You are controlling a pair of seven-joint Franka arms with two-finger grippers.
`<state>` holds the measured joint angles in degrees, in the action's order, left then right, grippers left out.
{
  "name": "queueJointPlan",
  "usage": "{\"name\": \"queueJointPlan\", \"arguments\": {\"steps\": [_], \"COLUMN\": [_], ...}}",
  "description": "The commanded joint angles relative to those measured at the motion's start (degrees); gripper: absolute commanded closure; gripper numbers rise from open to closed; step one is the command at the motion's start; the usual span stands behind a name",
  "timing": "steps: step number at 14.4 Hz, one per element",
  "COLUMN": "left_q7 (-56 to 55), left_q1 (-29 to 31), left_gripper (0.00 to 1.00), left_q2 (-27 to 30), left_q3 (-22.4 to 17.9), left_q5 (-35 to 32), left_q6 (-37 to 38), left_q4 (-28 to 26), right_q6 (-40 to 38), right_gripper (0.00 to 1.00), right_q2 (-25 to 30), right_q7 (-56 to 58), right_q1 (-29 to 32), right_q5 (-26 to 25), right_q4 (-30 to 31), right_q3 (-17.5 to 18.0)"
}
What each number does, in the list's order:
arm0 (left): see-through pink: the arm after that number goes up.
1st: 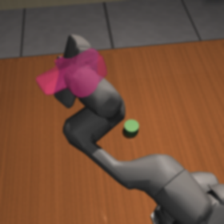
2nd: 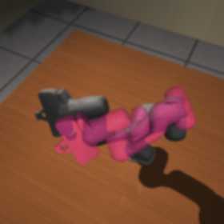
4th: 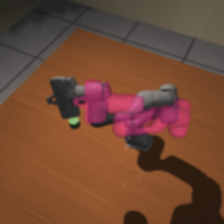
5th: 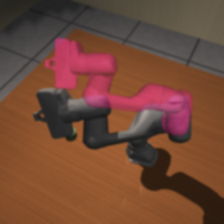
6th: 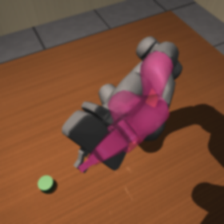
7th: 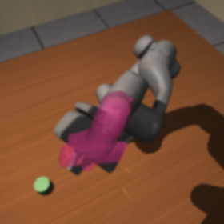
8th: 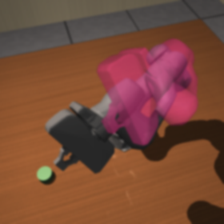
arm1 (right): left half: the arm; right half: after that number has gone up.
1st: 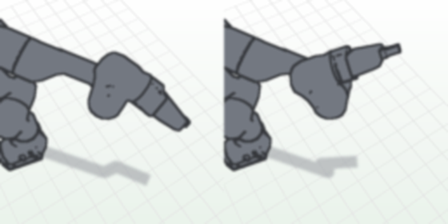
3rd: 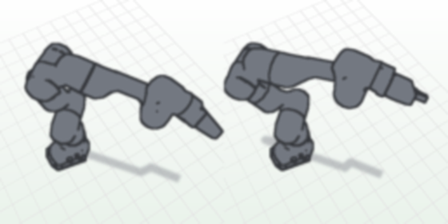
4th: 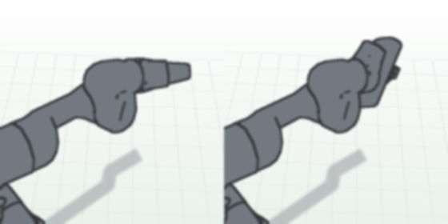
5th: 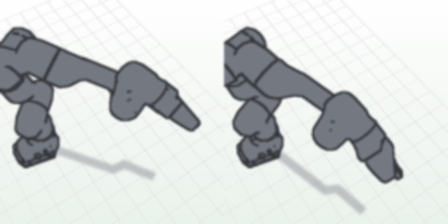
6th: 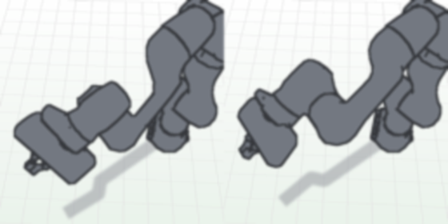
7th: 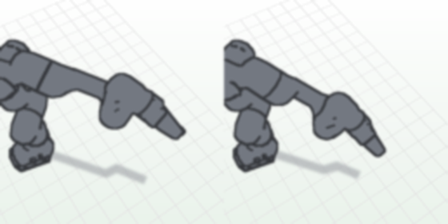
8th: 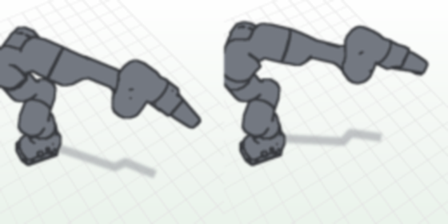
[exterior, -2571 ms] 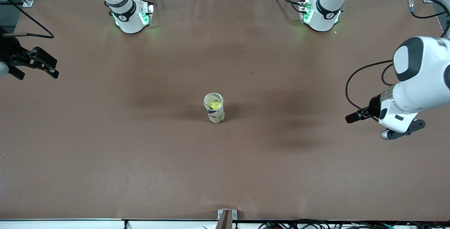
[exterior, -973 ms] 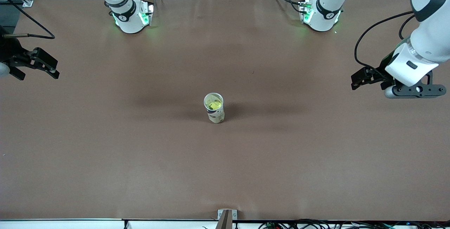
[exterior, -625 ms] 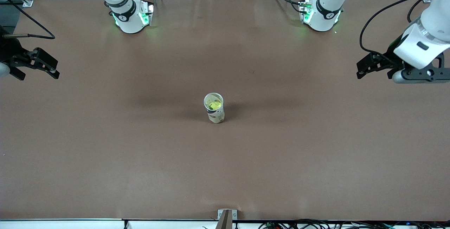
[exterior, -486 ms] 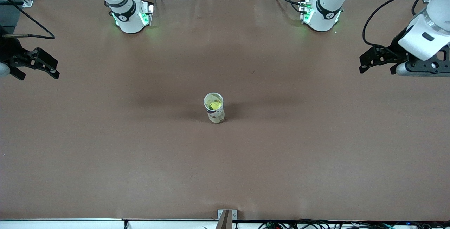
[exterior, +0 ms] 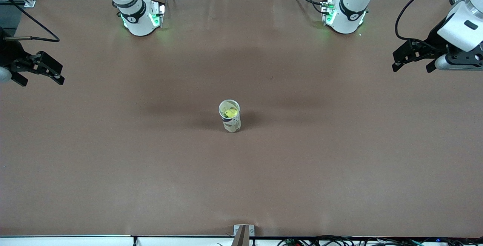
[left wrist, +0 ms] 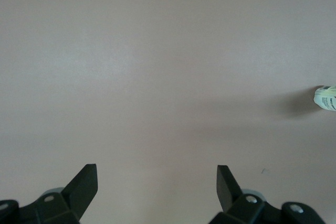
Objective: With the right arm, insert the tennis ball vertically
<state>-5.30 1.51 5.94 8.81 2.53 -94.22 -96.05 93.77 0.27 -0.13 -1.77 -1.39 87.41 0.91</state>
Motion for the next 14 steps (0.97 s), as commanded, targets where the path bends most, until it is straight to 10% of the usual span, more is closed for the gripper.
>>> {"name": "queueJointPlan", "arguments": {"steps": [1,14], "left_q7": [1.4,1.3], "left_q1": [-0.3,-0.4], "left_gripper": [0.0,0.0], "left_q2": [1.3,1.4], "left_q3": [0.4,0.2], "left_q5": [-2.5,-2.7], "left_q6": [1.5,7.9], "left_q4": [-0.6,-0.1], "right_q6": [0.0,0.0], "right_gripper": [0.0,0.0], "right_q2": [-0.4,-0.4], "right_q7": [0.2,0.2], "right_q1": [-0.5,-0.6], "right_q5": [-0.4,-0.4], "right_q4": [-0.8,-0.8], "right_q3": [-0.1,-0.1]}}
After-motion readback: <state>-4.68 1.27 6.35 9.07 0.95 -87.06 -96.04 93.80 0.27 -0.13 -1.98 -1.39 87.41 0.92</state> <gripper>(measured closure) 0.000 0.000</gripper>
